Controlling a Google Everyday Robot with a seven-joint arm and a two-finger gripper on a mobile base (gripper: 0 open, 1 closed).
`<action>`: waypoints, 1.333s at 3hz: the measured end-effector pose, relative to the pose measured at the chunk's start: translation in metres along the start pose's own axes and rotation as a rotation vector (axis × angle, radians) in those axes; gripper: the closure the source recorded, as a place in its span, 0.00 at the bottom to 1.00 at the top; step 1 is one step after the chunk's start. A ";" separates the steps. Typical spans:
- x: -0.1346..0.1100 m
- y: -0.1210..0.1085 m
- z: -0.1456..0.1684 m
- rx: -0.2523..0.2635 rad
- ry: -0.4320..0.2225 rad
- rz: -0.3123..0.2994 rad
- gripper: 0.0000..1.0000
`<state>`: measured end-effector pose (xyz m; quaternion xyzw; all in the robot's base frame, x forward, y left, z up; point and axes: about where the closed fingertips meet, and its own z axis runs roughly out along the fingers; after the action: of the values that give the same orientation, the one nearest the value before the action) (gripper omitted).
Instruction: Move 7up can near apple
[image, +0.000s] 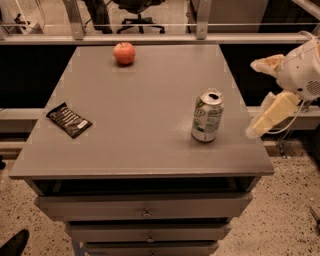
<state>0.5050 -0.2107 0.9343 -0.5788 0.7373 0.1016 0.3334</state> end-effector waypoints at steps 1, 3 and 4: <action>-0.024 -0.008 0.035 -0.068 -0.222 0.019 0.00; -0.039 -0.005 0.076 -0.184 -0.443 0.090 0.00; -0.033 0.001 0.091 -0.203 -0.478 0.116 0.18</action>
Offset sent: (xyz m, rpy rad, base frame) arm 0.0476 0.0824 -0.0279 0.5676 0.0584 0.1867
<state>0.5416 -0.1358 0.8854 -0.5256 0.6556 0.3277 0.4318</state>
